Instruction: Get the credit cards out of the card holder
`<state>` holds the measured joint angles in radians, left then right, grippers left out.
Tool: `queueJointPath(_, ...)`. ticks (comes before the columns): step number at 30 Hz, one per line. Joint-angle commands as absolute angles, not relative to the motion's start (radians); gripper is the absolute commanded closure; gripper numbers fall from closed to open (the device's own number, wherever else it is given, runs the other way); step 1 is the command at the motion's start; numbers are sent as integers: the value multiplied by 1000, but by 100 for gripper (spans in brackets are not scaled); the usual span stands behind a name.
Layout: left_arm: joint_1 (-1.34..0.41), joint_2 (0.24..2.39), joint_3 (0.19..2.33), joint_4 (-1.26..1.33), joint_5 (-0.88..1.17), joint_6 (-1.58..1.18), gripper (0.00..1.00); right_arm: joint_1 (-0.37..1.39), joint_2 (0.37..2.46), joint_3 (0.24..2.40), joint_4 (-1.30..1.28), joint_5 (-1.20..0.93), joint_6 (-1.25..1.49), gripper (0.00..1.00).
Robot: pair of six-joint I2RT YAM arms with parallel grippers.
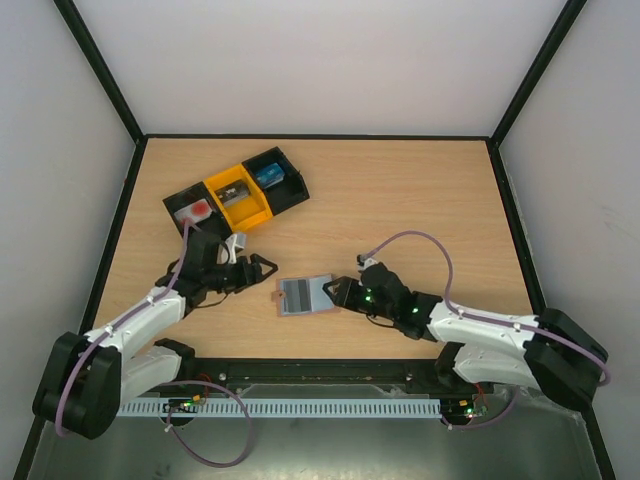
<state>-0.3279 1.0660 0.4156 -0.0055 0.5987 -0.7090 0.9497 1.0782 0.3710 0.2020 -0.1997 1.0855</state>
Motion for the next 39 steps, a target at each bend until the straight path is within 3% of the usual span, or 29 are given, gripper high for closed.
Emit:
queueJointPath(1,-357,1067,336,168,641,-813,28,995,1179,433,261,-208,1092,60)
queueJointPath(14,-438,1037,226,281,613,-941,34,1069,1443,578,234,-182,1020,66)
queueJointPath(27,-459,838,156,261,564,-1055,29,1073,1521,598,173,-151,1002,68)
queueJointPath(34,-460,840,170,243,571,-1053,28,1076,1572,598,200,-150,997,69)
queueJointPath(39,-460,865,173,273,576,-1060,27,1076,1617,590,219,-145,1005,75)
